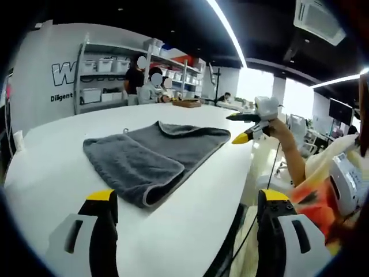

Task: Open the folded towel by lifting each exposed corner and separating the folded layers until the towel lies flat within the target outline without major curled edges

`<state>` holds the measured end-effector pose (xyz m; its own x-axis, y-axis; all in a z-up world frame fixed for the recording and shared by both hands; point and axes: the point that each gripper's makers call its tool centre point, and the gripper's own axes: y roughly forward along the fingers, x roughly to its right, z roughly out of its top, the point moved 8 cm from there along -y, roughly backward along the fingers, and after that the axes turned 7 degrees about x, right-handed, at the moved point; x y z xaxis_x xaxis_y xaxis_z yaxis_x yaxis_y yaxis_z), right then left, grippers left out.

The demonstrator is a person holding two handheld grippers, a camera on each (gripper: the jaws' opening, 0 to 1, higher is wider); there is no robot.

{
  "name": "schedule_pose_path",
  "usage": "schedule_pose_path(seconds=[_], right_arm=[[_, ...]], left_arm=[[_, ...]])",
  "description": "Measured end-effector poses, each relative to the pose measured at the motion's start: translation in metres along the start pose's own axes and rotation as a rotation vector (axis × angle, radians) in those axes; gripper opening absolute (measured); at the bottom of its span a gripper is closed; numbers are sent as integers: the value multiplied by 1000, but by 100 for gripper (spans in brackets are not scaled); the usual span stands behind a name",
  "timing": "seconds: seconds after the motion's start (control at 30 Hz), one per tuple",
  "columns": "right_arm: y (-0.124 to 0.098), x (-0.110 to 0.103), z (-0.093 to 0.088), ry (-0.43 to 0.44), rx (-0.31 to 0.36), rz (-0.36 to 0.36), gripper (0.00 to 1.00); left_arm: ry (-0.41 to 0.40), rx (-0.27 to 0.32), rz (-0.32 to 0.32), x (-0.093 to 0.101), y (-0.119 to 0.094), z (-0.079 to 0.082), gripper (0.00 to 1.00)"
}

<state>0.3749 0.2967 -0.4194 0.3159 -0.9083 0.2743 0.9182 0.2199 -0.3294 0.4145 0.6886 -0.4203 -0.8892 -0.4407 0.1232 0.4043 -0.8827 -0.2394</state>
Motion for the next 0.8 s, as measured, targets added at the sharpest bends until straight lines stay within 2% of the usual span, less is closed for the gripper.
schedule_pose_path(seconds=[0.07, 0.2, 0.37, 0.5, 0.6, 0.8], right_arm=[[2, -8, 7, -27, 16, 11, 99], [4, -24, 10, -53, 0, 43, 99], [7, -38, 9, -72, -16, 86, 99], [13, -47, 8, -79, -25, 124, 99], [15, -52, 5, -89, -50, 143, 99], [15, -51, 3, -93, -59, 153, 99]], left_arm=[[4, 6, -2, 0, -3, 2, 99], [6, 14, -1, 1, -6, 3, 99], [3, 30, -10, 7, -7, 7, 99], [21, 22, -27, 12, -6, 7, 99], [23, 19, -40, 14, -5, 7, 99], [15, 15, -55, 14, -4, 6, 99]])
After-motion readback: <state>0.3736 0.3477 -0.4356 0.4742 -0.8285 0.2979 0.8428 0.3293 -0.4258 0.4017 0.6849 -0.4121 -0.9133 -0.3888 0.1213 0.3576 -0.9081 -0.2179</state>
